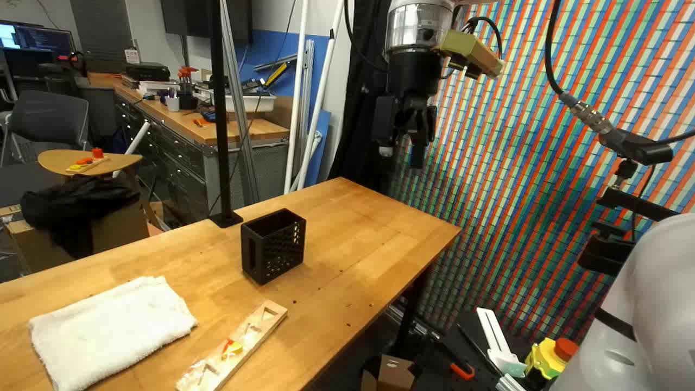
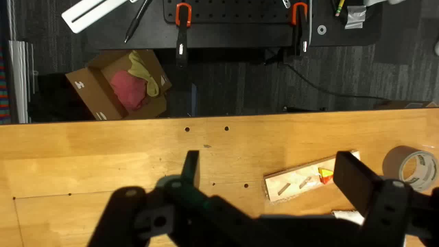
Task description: Put the towel inside the black box
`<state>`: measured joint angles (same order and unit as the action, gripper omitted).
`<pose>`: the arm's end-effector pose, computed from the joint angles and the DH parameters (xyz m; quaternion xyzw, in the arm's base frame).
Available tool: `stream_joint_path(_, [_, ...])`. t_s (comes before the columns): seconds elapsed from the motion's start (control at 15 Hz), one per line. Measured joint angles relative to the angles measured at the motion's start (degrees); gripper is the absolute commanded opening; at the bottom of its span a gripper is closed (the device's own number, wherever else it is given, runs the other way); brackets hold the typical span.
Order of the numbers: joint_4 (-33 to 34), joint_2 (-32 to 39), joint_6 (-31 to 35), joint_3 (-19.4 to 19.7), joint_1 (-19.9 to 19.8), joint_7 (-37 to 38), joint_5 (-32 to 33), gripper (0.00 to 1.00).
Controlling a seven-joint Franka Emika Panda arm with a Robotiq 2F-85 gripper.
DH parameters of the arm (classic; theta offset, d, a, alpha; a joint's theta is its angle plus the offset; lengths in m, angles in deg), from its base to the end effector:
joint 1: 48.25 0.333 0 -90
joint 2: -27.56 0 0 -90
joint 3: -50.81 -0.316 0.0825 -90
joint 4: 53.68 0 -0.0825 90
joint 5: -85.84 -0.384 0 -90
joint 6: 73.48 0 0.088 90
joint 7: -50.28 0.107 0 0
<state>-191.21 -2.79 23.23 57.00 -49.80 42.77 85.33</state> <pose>0.3666 -0.0521 0.4904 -0.9952 -0.0069 0.0878 0.0428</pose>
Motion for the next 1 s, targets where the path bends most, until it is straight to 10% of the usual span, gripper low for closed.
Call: stream_joint_path(1.0, [0.9, 2.6, 3.3, -4.3, 0.9, 0.7, 0.0, 1.00])
